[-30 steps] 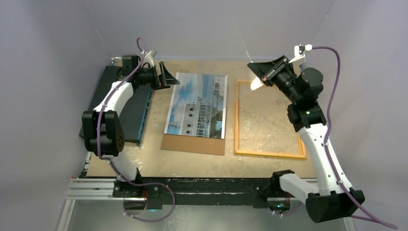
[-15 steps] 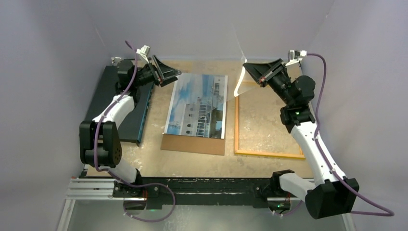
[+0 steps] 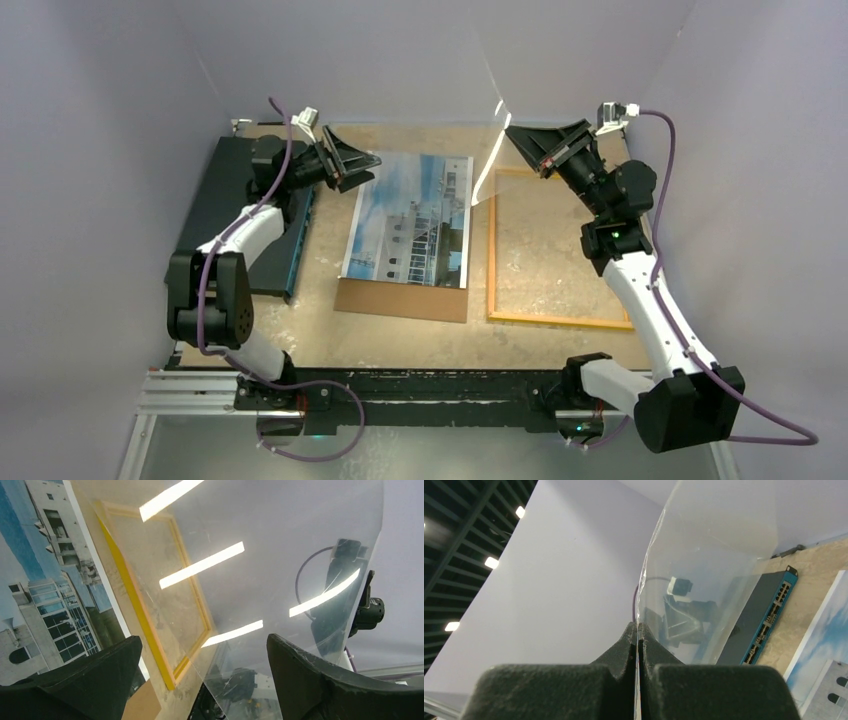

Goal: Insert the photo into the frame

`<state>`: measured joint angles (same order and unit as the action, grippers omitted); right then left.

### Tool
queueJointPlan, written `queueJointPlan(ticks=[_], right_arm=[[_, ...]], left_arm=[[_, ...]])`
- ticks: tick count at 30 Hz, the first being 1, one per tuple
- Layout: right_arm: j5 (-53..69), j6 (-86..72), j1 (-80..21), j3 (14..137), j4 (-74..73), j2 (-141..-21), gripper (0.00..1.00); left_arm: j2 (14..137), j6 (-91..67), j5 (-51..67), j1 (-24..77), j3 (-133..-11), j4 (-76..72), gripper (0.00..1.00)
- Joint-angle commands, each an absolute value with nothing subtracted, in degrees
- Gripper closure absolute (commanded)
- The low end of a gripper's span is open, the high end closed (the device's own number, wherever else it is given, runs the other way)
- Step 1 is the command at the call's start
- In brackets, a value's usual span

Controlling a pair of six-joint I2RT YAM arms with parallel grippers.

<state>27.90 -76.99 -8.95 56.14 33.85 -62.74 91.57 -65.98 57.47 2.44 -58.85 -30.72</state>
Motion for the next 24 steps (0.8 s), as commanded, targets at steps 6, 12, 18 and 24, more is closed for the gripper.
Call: queueJointPlan(ticks=[6,12,18,24], right_arm=[[29.31,-81.42,-8.8,56.44,43.85,-63.21,1.0],[29.69,-80.22,-8.8,56.32,41.85,-62.98,1.0],[29.16,-82.26,-8.86,51.68,45.85,-63.52,1.0],[29.86,-81.72,-8.84,50.8,45.25,-63.81,1.0]], left_arm=[[88.84,-67.98,56.12,6.05,-55.08,-33.66,0.06],[90.08,-71.62,56.46,6.34,-55.67,-37.7,0.09],[90.44,-83.18,57.03,6.25,-56.67,-51.0,0.14],[88.89,-84.64,57.74,4.97,-56.95,-51.94,0.2]])
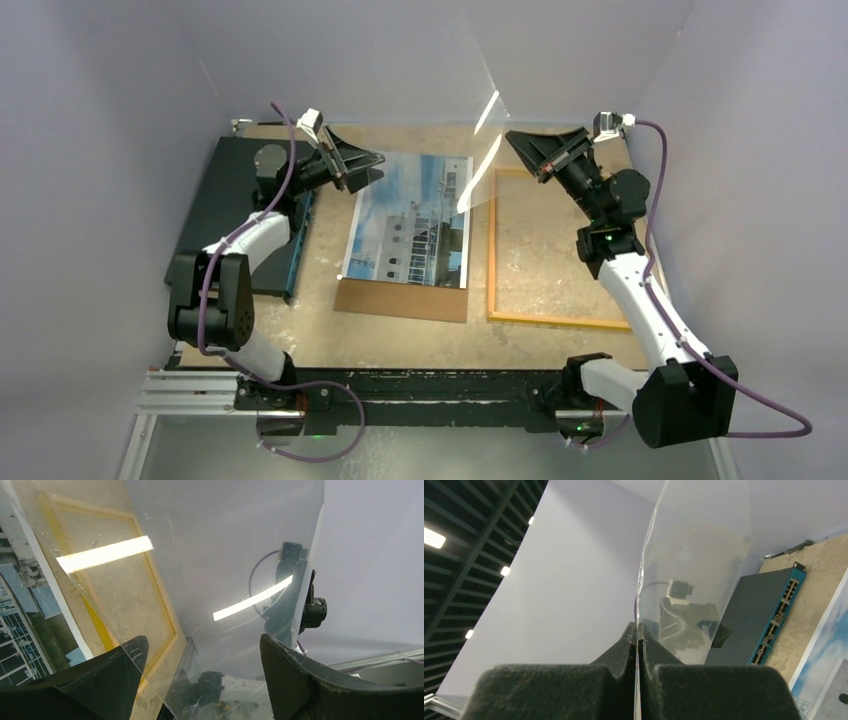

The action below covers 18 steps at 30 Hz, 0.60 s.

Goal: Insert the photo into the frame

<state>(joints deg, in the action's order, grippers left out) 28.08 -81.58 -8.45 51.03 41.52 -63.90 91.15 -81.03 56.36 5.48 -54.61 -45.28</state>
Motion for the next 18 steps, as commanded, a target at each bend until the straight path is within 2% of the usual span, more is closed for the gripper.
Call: queueJointPlan(ticks=[1,13,15,18], right_arm=[[29.88,-81.43,-8.82,50.81,45.03,-63.81,1.0],[29.71,-73.62,-8.81,50.58,38.47,-61.56,1.0],[29.91,-71.63,-8.8,51.91,36.01,-61.93,1.0],[30.12,-70.21,-8.84,51.63,35.26,-61.59,1.0]], left_arm=[[88.91,-84.99,57.93,4.6,-56.93,-52.11,0.22],[89.92,-90.03,59.28,0.09,-61.59,-57.98,0.41],[90.66,-92.54,58.85,0.09,-61.77,-61.1,0.47],[91.82,-97.0,58.47,0.07,-61.91,-66.14,0.61]])
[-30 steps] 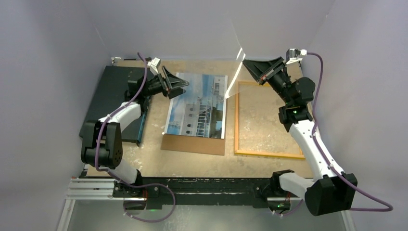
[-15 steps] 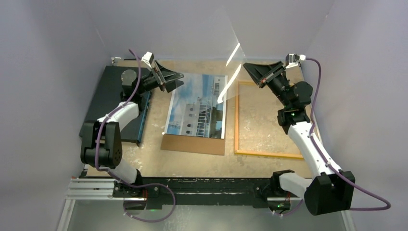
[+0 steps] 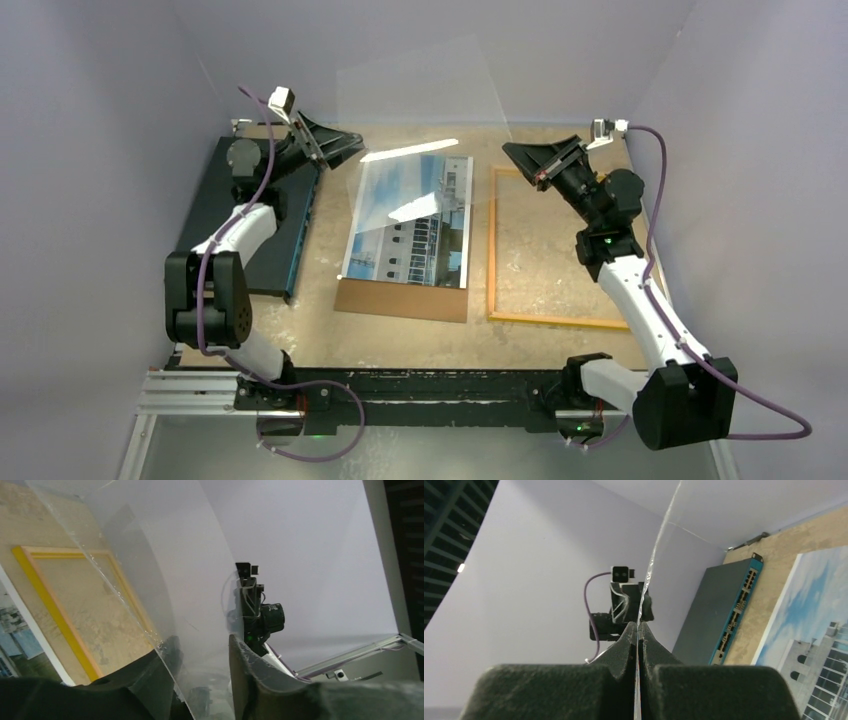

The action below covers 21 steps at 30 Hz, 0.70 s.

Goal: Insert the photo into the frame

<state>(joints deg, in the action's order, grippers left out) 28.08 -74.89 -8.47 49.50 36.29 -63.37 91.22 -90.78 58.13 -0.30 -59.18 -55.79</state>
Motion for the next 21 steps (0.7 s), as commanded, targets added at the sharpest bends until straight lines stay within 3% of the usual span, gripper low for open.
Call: queueJointPlan(ticks=[1,5,9,11,12,15,17,21], right_arm=[[30.14,-69.67,-8.84,51.43,35.2,-61.44,1.0],[32.75,-66.37,-8.79,50.81,34.71,-62.07,1.0],[38.34,-63.43,-8.85,49.88,34.37,-63.0,1.0],[40.32,-62.27,-8.86,49.6,34.94,-63.21,0.98],[42.34,-62.16,-8.8,49.39,36.6,-63.46,0.91],[50.26,-60.91,-8.75,50.13,44.25,-65.17,0.58],[53.82,-58.58,-8.73,52.42,44.02,-66.72,0.45],[56.97,-59.36,-8.7,54.93,48.29,-69.24,0.37]], left_arm=[[92.06,-97.54,58.58,0.09,-62.09,-67.0,0.64],[92.27,-96.98,59.69,0.09,-63.0,-66.83,0.71],[91.86,-91.9,61.92,0.09,-65.24,-62.84,0.98],[91.15,-87.39,62.85,0.08,-66.13,-58.68,1.0],[90.76,-84.73,63.17,0.09,-66.48,-56.21,1.0],[89.88,-77.58,65.29,0.09,-68.31,-49.58,1.0],[89.37,-74.17,66.15,0.09,-69.14,-46.19,1.0],[88.42,-72.72,66.78,0.09,-68.4,-44.61,1.0]])
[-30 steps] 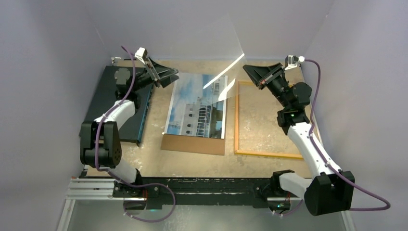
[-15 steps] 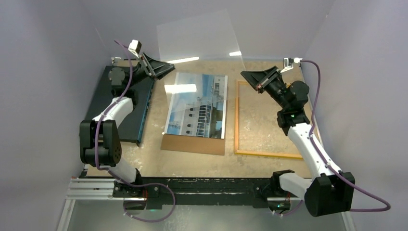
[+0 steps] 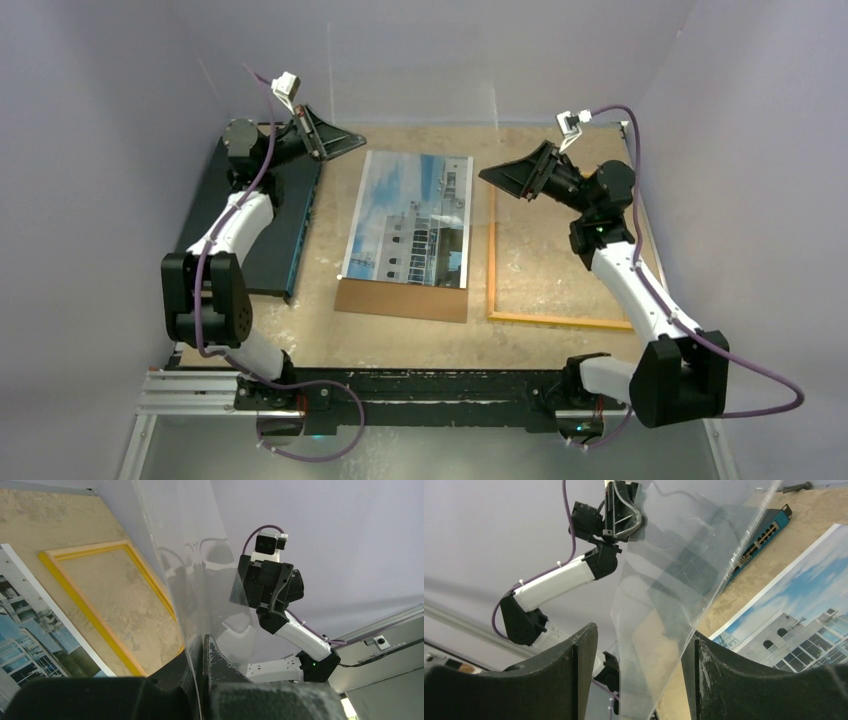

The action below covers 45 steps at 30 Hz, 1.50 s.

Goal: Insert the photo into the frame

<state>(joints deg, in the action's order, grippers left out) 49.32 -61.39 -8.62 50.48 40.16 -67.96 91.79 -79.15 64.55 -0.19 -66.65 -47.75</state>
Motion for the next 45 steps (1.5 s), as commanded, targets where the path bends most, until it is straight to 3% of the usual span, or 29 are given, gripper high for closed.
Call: queueJointPlan(ticks=[1,14,19,24,29,35,38,42,45], right_arm=[[57.03,-59.23,-8.71,55.6,48.38,-69.65,0.37],[55.72,-57.95,-8.7,60.76,48.19,-75.34,0.39],[55.97,-54.25,-8.54,62.85,43.36,-75.59,0.4],[56.49,-50.98,-8.48,64.11,39.64,-75.42,0.4],[58.31,-51.06,-8.43,64.46,39.54,-76.17,0.46],[56.98,-44.16,-8.36,63.37,33.82,-74.02,0.32],[58.54,-47.87,-8.09,63.94,38.22,-77.06,0.3],[60.86,-63.24,-8.0,61.28,57.53,-80.27,0.34],[61.62,-65.56,-7.91,62.62,60.37,-81.05,0.35]], left_arm=[[88.29,-72.69,67.15,0.09,-68.07,-44.49,1.0],[86.11,-54.78,73.1,0.09,-71.87,-23.96,1.0],[86.12,-40.95,74.28,0.09,-76.55,-6.59,1.0],[86.05,-39.88,75.49,0.09,-77.54,-4.74,1.0],[86.29,-39.55,75.94,0.09,-78.86,-4.65,1.0],[85.88,-36.58,78.93,0.09,-79.24,-1.36,1.0],[84.73,-37.31,79.94,0.67,-79.17,-2.41,1.0],[83.2,-37.61,80.59,1.71,-78.63,-2.33,1.0],[82.9,-37.67,81.25,1.6,-78.26,-1.76,1.0]])
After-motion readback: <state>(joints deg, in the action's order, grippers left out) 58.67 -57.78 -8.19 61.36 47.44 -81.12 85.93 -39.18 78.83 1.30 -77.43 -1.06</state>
